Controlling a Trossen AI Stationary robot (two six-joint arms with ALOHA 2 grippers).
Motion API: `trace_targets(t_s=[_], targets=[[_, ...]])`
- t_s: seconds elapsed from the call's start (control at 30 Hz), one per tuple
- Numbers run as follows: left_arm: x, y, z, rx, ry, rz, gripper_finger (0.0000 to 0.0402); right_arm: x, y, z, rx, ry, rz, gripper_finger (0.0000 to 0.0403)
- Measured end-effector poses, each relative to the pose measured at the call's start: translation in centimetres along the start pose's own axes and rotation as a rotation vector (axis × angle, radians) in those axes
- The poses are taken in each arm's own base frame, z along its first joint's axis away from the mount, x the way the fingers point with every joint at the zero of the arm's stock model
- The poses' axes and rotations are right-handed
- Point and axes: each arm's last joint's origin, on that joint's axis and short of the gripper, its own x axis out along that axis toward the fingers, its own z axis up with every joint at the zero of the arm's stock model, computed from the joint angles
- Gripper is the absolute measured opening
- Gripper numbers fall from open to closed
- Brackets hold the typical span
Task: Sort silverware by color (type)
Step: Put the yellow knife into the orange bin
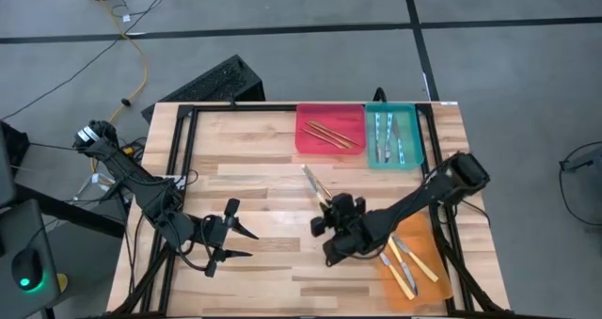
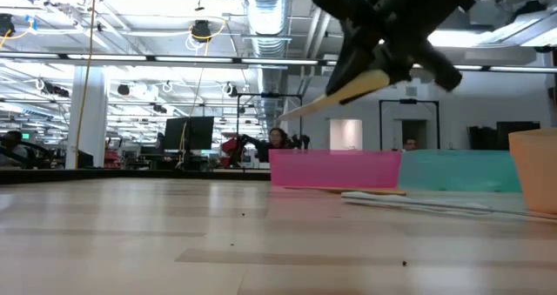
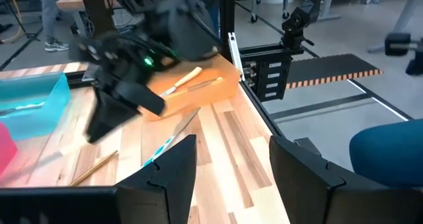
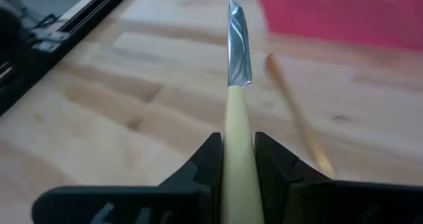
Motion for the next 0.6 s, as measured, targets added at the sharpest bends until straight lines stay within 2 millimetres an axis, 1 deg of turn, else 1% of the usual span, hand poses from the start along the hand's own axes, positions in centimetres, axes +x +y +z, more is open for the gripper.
trace_targets(t_s=[0.1, 0.27, 0.4, 0.6], targets=[[0.0, 0.0, 0.0, -0.001, -0.002, 0.000, 0.0173, -1.0, -1.1, 1.8, -0.002, -0.001, -0.045, 0.0077], [0.0, 0.0, 0.1, -0.005, -0.009, -0.001, 0.0173, -2.6, -3.0, 3.9, -0.012, -0.004, -0.123, 0.0077], [0.0, 0.0, 0.1, -0.010, -0.009, 0.000, 0.0173, -3.8, -4.2, 4.8, -0.014, -0.009, -0.164, 0.0077], [0.0, 0.0, 0.1, -0.011, -0.010, 0.008, 0.0173, -4.4, -5.6, 5.6, -0.007, -0.026, -0.246, 0.0080]])
